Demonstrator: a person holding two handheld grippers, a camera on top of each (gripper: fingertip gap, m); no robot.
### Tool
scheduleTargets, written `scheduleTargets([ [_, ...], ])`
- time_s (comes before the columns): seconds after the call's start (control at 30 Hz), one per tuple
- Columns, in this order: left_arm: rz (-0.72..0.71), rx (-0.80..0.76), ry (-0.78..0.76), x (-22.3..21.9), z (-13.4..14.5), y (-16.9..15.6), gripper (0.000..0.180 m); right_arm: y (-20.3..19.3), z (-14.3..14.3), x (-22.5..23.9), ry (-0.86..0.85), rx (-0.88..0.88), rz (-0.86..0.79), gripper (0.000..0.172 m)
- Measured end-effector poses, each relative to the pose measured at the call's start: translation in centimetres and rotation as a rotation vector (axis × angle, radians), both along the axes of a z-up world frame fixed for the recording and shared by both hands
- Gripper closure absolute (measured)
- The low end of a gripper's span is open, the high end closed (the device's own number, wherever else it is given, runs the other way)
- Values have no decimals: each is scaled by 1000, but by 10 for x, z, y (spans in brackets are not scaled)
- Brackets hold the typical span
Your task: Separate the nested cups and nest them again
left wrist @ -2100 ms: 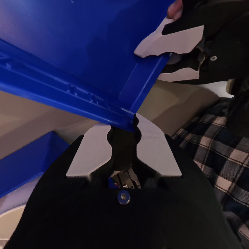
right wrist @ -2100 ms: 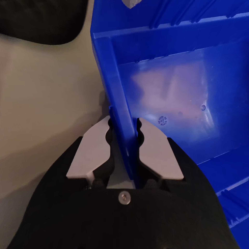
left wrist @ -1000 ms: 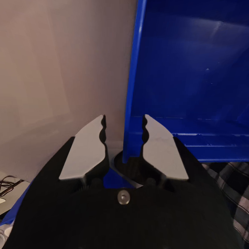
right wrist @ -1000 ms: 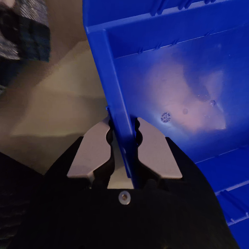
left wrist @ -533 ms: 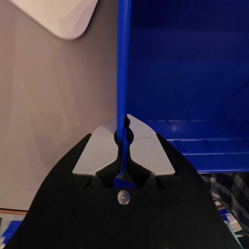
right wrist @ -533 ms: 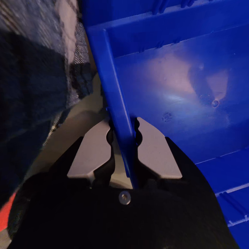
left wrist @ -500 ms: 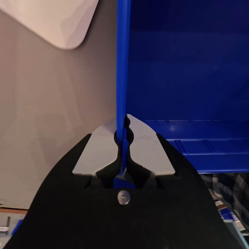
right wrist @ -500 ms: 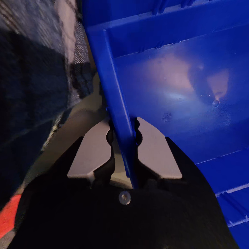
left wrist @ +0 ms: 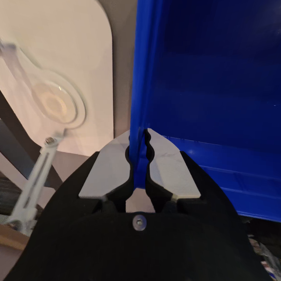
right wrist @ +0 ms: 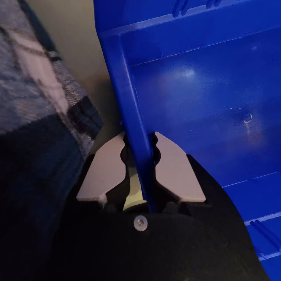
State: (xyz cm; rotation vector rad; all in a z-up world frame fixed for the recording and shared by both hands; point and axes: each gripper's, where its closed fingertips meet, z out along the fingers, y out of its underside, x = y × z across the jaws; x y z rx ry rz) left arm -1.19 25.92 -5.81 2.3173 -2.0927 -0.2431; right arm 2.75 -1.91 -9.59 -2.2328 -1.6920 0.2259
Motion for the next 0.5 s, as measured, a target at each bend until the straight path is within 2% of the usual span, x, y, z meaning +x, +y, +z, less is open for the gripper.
scheduleTargets([
  [0.2, -116, 52, -8, 53, 2, 12, 163, 7, 0, 1, 0, 1, -173, 142],
  [0.27, -96, 83, -55, 63, 11, 15, 158, 10, 0, 1, -1, 1, -195, 142],
  [0.33, -73, 127, -98, 62, 27, 18, 153, 12, 0, 1, -2, 1, -215, 142],
  [0.37, -51, 144, -116, 56, 35, 18, 141, 14, 0, 1, -2, 0, -227, 142],
  [0.43, 13, 148, -169, 39, 52, 10, 129, 18, 0, 1, -2, 1, -253, 142],
  [0.5, 82, 116, -224, 14, 63, -10, 139, 23, 0, 2, -2, 2, -279, 142],
])
